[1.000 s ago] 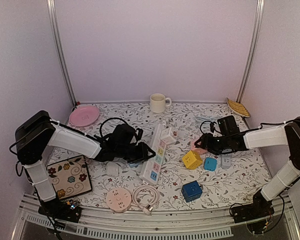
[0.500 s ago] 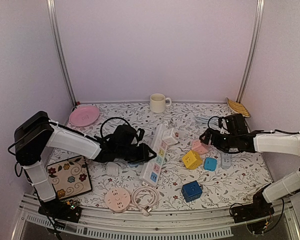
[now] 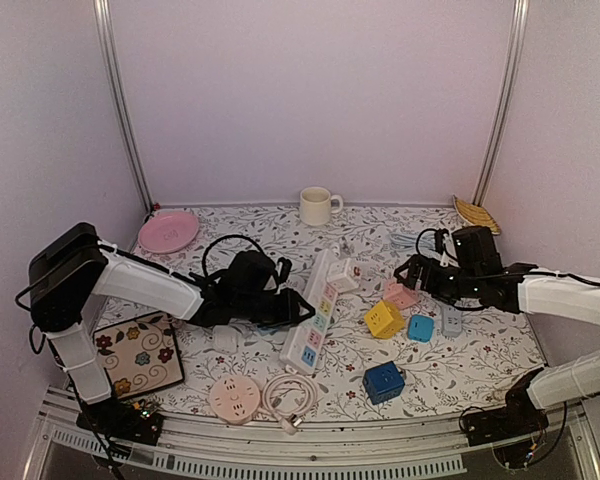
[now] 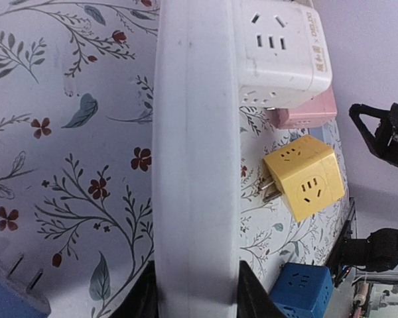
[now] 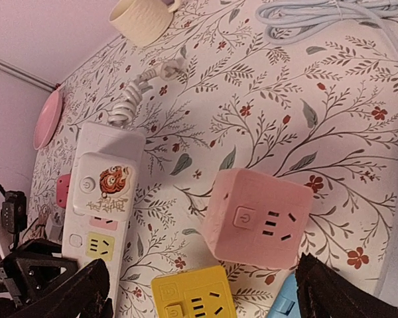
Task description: Pull the plug off the socket
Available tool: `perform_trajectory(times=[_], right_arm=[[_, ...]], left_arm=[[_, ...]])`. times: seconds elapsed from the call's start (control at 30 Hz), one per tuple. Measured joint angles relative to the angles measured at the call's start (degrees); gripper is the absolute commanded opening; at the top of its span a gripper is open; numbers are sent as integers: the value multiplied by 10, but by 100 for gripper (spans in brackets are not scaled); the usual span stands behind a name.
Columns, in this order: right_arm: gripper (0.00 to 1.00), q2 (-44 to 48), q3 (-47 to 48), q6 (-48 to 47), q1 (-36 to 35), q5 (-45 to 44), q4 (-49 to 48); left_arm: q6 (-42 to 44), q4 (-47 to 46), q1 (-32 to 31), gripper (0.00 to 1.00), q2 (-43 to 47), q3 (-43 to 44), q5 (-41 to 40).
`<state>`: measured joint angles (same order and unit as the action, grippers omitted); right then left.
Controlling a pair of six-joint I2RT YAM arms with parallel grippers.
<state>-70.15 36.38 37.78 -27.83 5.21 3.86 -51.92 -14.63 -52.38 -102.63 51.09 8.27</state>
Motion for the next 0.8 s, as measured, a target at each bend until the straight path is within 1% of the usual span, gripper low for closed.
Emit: perform_trajectory(times=[0.2,0.37,0.5,0.7,0.8], right_arm=[[99,-27,39,17,-57,1,-10],[99,-76,75,33,-92,8,-39],[99,-107,92,44,-102,18,-55],[100,-112,94,62,-103,22,-75],[96,-112,94,71,-103,22,-83]], left_arm=[[8,7,-5,0,10,0,0],[21,9,-14,0,31,0,0],[36,8,-23,0,46,1,-2],[62,8,-41,0,57,3,-9],[75,8,-50,0,57,6,-12]])
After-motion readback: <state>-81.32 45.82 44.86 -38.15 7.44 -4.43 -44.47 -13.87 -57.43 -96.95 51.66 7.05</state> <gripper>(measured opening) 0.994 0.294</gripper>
